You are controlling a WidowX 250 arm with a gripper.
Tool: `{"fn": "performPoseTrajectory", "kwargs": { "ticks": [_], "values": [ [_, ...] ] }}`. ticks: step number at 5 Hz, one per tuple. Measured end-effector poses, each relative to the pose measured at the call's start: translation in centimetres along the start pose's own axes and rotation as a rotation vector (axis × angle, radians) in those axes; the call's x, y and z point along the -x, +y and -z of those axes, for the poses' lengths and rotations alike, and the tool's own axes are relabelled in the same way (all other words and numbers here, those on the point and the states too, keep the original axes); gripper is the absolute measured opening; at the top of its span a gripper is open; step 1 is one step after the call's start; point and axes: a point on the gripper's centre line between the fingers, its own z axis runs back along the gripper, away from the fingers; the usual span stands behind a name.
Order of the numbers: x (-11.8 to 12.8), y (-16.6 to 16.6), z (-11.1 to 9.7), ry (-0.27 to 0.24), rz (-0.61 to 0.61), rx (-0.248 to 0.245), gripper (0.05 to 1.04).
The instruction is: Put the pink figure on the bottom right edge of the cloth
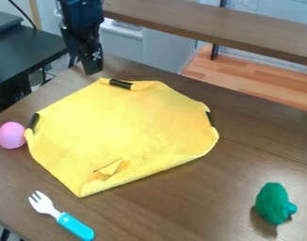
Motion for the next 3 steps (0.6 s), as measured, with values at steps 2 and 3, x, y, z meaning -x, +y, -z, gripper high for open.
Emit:
{"fn": "performPoseTrajectory", "kwargs": {
  "ticks": [2, 3],
  "values": [
    [1.6, -0.5, 2.4, 0.065, 0.005, 0.008, 1.0],
    [2.9, -0.6, 3.5, 0.086, 0.036, -0.005, 1.001]
  ]
}}
